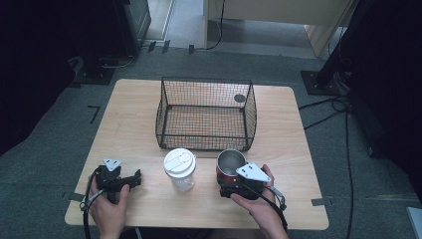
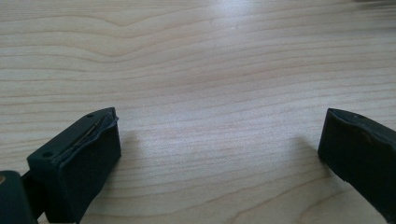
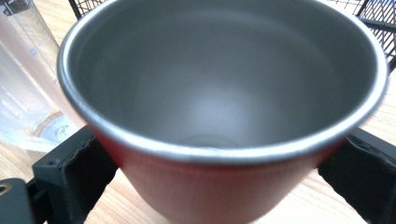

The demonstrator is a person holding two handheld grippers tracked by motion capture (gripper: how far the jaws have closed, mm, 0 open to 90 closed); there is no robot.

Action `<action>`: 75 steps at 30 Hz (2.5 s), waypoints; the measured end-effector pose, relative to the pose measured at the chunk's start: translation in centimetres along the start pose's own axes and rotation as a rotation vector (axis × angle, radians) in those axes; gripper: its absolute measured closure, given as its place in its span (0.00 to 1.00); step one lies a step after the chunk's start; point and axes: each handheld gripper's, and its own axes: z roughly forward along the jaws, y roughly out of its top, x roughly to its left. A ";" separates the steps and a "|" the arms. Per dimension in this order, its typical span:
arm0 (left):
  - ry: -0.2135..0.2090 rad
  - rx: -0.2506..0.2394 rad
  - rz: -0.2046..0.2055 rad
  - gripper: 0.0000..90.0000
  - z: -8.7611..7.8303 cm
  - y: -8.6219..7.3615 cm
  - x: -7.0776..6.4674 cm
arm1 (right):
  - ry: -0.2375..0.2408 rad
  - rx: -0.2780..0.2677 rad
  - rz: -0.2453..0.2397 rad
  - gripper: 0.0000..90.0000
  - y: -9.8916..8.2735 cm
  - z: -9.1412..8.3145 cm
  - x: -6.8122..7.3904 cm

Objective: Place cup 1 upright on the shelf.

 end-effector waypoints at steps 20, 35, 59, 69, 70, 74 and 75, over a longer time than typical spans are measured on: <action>-0.005 0.000 0.005 0.00 0.0 0.0 0.0 | -0.016 -0.015 0.016 0.08 0.3 0.8 0.3; -0.005 0.000 0.005 0.00 0.0 0.0 0.0 | -0.025 -0.035 0.004 0.08 0.4 0.5 0.5; -0.005 -0.002 0.002 0.00 0.0 0.0 0.0 | -0.010 -0.112 -0.009 0.08 4.1 -0.9 1.0; -0.005 -0.002 0.003 0.00 0.0 0.0 0.0 | -0.001 -0.141 -0.009 0.08 5.5 -1.2 1.2; -0.005 -0.002 0.003 0.00 0.0 0.0 0.0 | 0.000 -0.146 -0.010 0.08 5.7 -1.2 1.2; -0.005 -0.002 0.002 0.00 0.0 0.0 0.0 | -0.001 -0.156 -0.013 0.08 6.3 -1.3 1.2; -0.005 -0.004 0.000 0.00 0.0 0.0 -0.1 | -0.002 -0.161 -0.013 0.08 6.6 -1.4 1.2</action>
